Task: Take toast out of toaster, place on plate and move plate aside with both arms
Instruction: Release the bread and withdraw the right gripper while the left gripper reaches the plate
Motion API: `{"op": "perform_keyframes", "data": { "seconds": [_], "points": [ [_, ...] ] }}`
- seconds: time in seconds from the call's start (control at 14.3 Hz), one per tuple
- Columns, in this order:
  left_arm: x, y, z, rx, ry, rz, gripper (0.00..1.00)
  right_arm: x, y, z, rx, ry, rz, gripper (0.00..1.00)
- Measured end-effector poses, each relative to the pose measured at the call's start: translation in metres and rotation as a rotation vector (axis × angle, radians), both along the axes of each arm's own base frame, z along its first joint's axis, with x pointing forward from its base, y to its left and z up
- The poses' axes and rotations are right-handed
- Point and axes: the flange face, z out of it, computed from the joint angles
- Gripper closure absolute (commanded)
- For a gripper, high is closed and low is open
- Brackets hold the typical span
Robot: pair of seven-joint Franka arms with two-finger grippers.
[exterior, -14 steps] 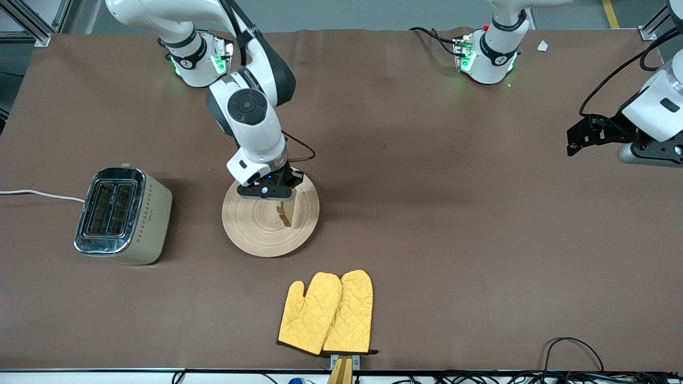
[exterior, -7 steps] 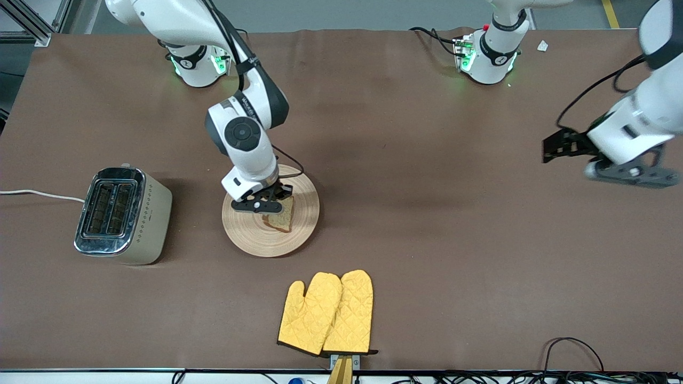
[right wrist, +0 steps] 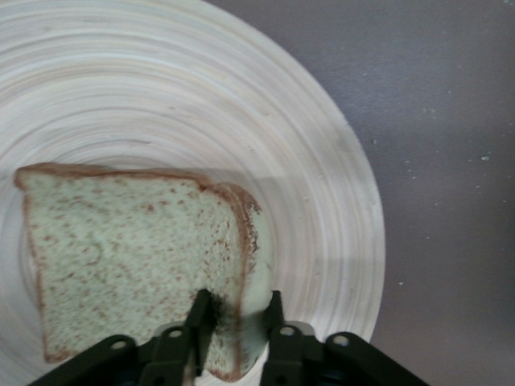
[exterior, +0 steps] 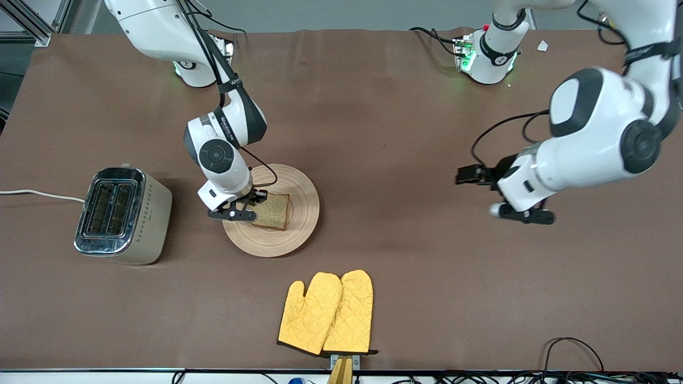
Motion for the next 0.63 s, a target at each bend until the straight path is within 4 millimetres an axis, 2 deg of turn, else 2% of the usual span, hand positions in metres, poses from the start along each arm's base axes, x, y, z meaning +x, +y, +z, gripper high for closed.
{"op": "perform_keyframes", "data": {
  "seconds": [0.14, 0.28, 0.42, 0.63],
  "points": [
    [0.009, -0.033, -0.048, -0.127, 0.063, 0.059, 0.0, 0.002, -0.008, 0.002, -0.012, 0.022, -0.016, 0.0],
    [0.011, -0.076, -0.099, -0.216, 0.099, 0.119, 0.0, 0.015, -0.025, 0.027, -0.016, 0.032, -0.053, 0.0],
    [0.003, -0.123, -0.142, -0.263, 0.103, 0.155, 0.0, 0.036, -0.057, 0.085, -0.013, 0.028, -0.115, 0.0],
    [-0.012, -0.188, -0.189, -0.307, 0.076, 0.205, 0.0, 0.062, -0.132, 0.197, 0.012, 0.005, -0.144, 0.0]
  ]
}}
